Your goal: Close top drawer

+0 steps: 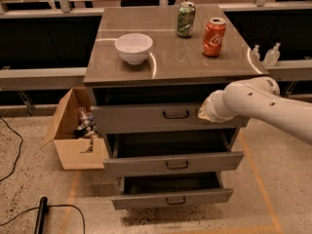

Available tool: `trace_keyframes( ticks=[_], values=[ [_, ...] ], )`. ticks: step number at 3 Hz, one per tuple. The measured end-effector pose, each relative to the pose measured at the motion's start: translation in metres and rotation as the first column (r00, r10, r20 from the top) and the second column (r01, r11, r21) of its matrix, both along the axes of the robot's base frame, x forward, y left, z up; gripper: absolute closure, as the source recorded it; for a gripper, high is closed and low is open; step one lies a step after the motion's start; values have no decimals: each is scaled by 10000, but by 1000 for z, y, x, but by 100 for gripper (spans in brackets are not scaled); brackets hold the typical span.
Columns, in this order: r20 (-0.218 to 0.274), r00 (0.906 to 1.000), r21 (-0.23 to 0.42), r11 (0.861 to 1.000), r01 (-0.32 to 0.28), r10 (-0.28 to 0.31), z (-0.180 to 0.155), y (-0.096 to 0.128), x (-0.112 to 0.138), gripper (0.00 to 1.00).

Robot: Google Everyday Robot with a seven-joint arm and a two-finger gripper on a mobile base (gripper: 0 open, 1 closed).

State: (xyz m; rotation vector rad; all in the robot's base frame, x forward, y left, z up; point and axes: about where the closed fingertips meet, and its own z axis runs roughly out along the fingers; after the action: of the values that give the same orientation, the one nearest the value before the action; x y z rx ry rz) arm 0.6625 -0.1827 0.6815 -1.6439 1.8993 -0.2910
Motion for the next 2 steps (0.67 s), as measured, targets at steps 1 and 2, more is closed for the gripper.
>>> trace_keyframes(
  ticks=[1, 2],
  values=[
    [-476, 9989, 208, 9998, -10, 19, 4, -5, -31, 100],
    [-991, 9951, 575, 9983, 120, -62, 11, -15, -80, 100]
  ],
)
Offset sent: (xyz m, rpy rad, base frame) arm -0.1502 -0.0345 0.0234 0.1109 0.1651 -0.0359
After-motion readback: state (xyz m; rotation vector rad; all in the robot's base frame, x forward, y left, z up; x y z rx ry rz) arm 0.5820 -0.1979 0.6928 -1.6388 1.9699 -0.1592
